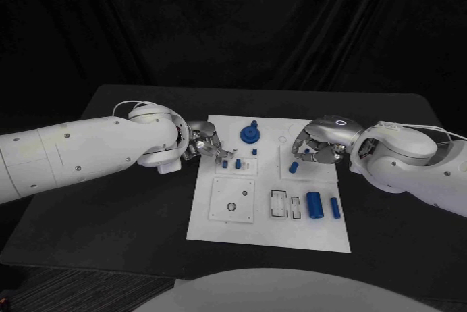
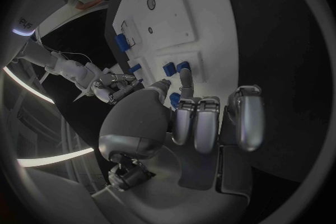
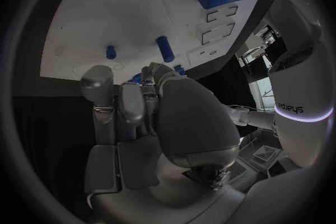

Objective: Assemble the parts on the task board

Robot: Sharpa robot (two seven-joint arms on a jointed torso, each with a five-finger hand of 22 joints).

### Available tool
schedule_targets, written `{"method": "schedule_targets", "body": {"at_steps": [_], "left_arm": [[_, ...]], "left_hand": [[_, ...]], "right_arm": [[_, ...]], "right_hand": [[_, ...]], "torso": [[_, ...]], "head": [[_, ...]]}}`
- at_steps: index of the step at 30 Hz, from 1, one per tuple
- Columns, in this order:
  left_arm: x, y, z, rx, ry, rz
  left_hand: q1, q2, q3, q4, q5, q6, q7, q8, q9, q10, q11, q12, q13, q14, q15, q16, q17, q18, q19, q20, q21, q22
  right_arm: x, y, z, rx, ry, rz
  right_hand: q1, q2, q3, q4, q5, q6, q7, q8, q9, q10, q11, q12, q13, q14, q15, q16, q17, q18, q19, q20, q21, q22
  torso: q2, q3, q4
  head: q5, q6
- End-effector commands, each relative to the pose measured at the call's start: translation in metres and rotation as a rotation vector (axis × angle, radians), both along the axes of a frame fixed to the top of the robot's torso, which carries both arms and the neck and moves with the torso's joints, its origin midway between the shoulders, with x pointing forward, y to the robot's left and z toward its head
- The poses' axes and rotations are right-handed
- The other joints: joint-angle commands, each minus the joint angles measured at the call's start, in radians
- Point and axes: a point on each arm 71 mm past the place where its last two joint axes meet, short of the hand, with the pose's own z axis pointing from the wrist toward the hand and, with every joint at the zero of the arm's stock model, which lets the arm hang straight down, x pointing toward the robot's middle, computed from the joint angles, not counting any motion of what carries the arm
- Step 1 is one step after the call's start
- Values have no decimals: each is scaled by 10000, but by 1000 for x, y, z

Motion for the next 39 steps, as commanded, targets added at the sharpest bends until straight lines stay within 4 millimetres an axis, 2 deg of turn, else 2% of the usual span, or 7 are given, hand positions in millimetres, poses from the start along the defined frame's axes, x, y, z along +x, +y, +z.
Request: {"method": "schedule_targets", "body": {"at_steps": [1, 11, 26, 28, 33, 35, 39], "left_arm": [[-2, -2, -4, 180, 274, -189], [-2, -3, -9, 285, 424, -213], [-3, -6, -16, 387, 645, -287], [-3, -7, -17, 386, 646, -281], [-3, -8, -17, 299, 596, -300], [-3, -8, -17, 277, 588, -315], [-3, -9, -17, 270, 604, -350]], "left_hand": [[142, 1, -35, -64, 74, -40, 22, -52, -16, 888, -35, -39, 2503, 1039, -43, 27, 2635, 39, -52, -2, -65, 1980], [261, -69, -187, -116, -410, -50, 53, -78, -45, 879, -11, -47, 2496, 1039, -26, 27, 2635, 43, -72, 15, -80, 1975], [368, 18, -186, -150, -220, -112, 62, -127, -77, 849, -4, -77, 2473, 1039, -16, 27, 2635, 57, -117, 24, -138, 1956], [414, 53, -181, -164, -84, -144, 68, -160, -101, 846, 4, -80, 2471, 1039, -10, 27, 2635, 59, -127, 29, -148, 1953], [642, 101, -128, -288, 622, -173, 62, -239, -184, 842, 5, -82, 2470, 1039, -5, 27, 2635, 65, -147, 39, -165, 1948], [823, 103, -35, -407, 1113, -201, 51, -294, -239, 837, -6, -86, 2467, 1039, -13, 27, 2635, 64, -146, 35, -159, 1949], [994, 92, 109, -533, 1541, -232, 51, -379, -327, 831, -10, -92, 2464, 1039, -14, 27, 2635, 67, -158, 31, -170, 1945]], "right_arm": [[0, -1, 0, 74, -110, -138], [0, -1, 0, 91, -127, -136], [0, -2, 0, 84, -99, -157], [0, -1, 0, 99, -77, -166], [0, -1, 0, 113, -47, -175], [0, -1, 0, 112, -37, -180], [0, -1, 0, 106, -21, -187]], "right_hand": [[7, 19, 40, 37, 37, 38, 21, -67, -16, -27, -6, -31, 492, 64, 36, -25, 8, 170, -42, -4, -43, 949], [-4, 17, 37, 43, 37, 40, 22, -67, -17, -26, -6, -30, 493, 68, 36, -11, 21, 169, -40, -3, -38, 950], [-4, 17, 37, 43, 37, 40, 22, -67, -17, -26, -6, -30, 493, 68, 36, -11, 21, 169, -40, -3, -38, 950], [-4, 17, 37, 43, 37, 40, 22, -67, -17, -26, -6, -30, 493, 68, 36, -11, 21, 169, -40, -3, -38, 950], [-31, 7, 36, 53, 44, 46, 15, -68, -22, -29, -9, -33, 486, 70, 36, -15, 17, 172, -38, -2, -58, 949], [-30, 7, 39, 51, 47, 46, 14, -69, -23, -30, -10, -34, 484, 70, 36, -17, 15, 172, -37, -2, -58, 949], [-30, 7, 39, 51, 47, 46, 14, -69, -23, -30, -10, -34, 484, 70, 36, -17, 15, 172, -37, -2, -58, 949]], "torso": [[-1, 2, -5], [4, 6, -13], [-3, 7, -2], [-6, 6, -6], [-7, 5, -9], [-4, 3, -9], [5, 4, -9]], "head": [[-14, -2], [-10, -2], [-15, -2], [-14, -2], [-10, -2], [-3, -2], [-1, -2]]}}
